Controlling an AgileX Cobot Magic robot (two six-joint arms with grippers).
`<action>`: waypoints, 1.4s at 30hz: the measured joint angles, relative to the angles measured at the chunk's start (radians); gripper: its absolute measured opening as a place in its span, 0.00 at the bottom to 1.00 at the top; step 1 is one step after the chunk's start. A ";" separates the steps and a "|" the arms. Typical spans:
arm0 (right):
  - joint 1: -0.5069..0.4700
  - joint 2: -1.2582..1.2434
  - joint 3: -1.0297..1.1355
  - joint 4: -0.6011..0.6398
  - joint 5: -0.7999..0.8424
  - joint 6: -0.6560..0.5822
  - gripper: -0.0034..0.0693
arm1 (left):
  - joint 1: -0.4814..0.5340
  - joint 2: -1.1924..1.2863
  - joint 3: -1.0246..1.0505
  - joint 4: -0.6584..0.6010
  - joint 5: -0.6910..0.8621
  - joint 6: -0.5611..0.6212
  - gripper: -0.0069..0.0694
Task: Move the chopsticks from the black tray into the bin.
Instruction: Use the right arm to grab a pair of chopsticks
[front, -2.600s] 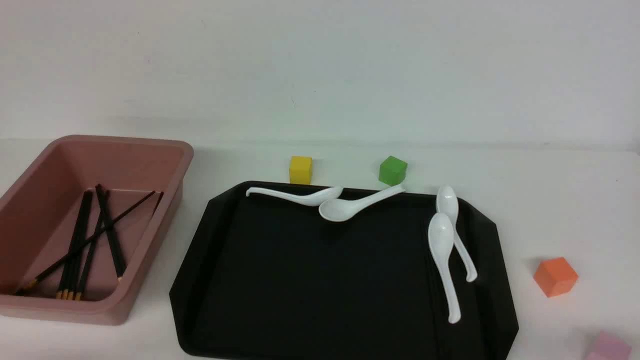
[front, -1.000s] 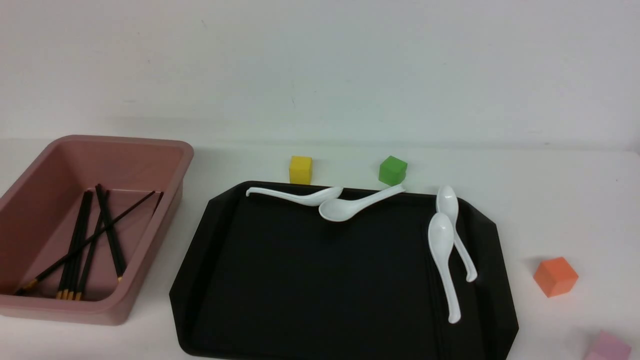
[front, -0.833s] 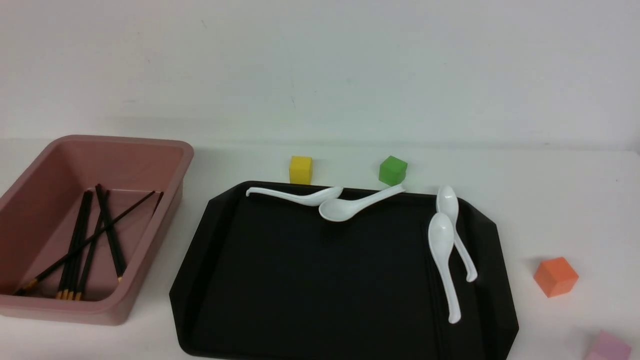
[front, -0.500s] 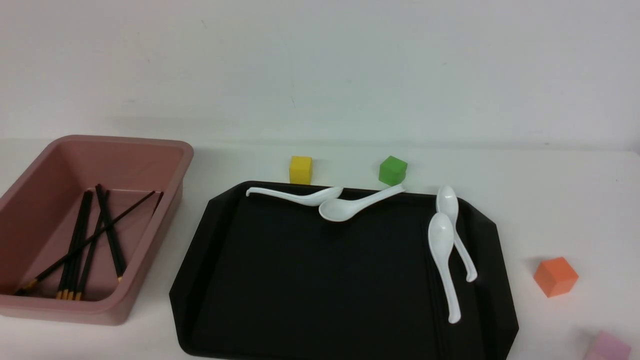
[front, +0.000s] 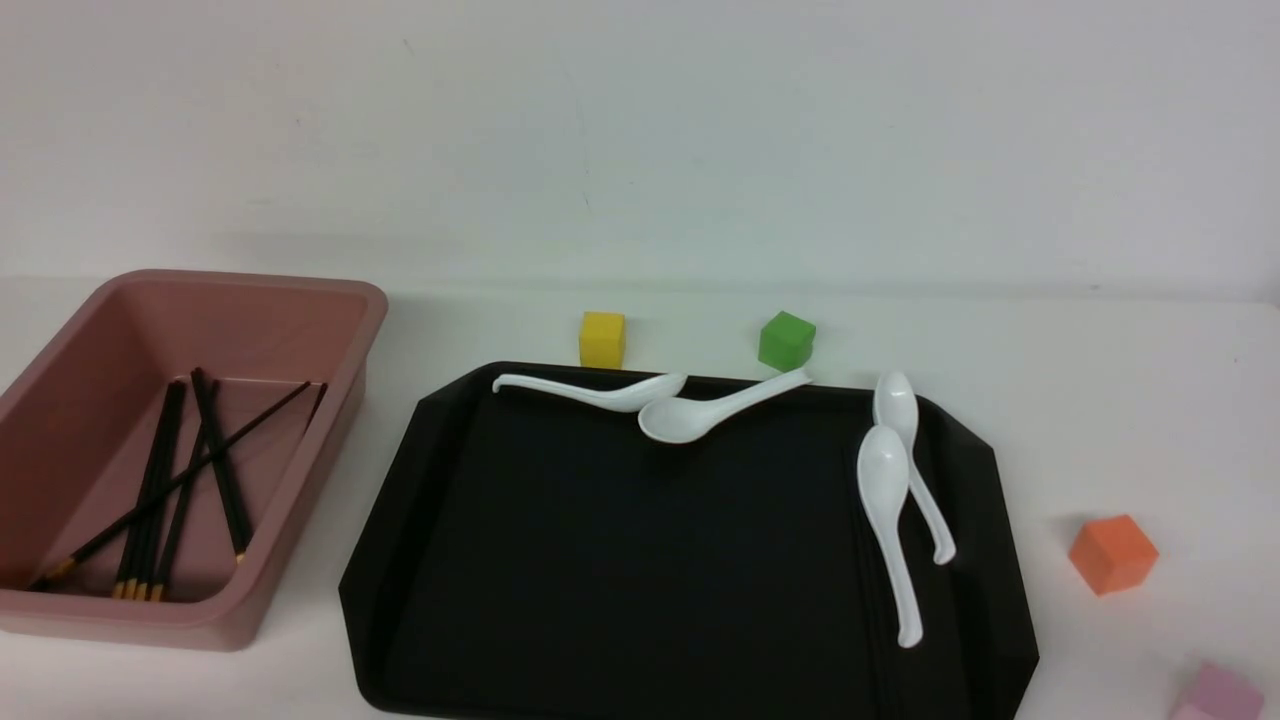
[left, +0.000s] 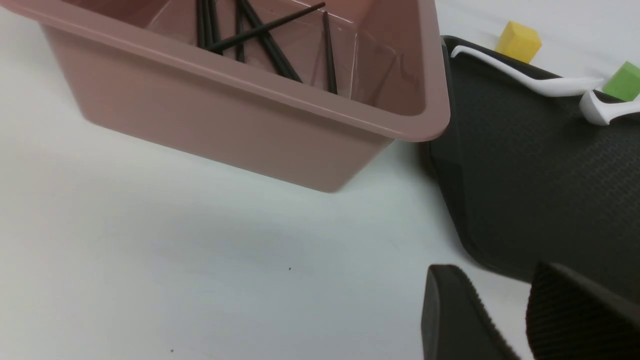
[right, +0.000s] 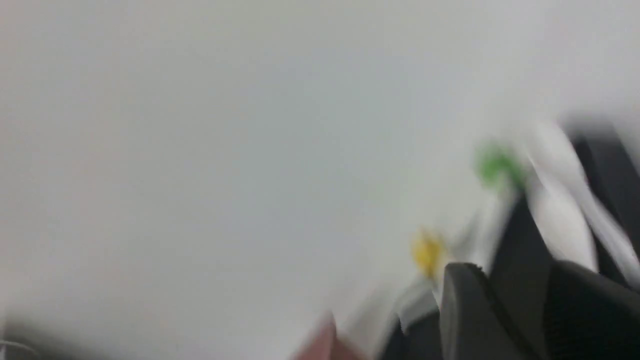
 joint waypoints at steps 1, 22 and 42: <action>0.000 0.022 -0.049 -0.001 -0.027 -0.075 0.34 | 0.000 0.000 0.000 0.000 0.000 0.000 0.40; 0.021 1.354 -0.635 -0.132 0.913 -0.629 0.05 | 0.000 0.000 0.000 0.000 0.000 0.000 0.40; 0.424 1.680 -0.785 -0.782 0.504 0.323 0.39 | 0.000 0.000 0.000 0.000 0.000 0.000 0.40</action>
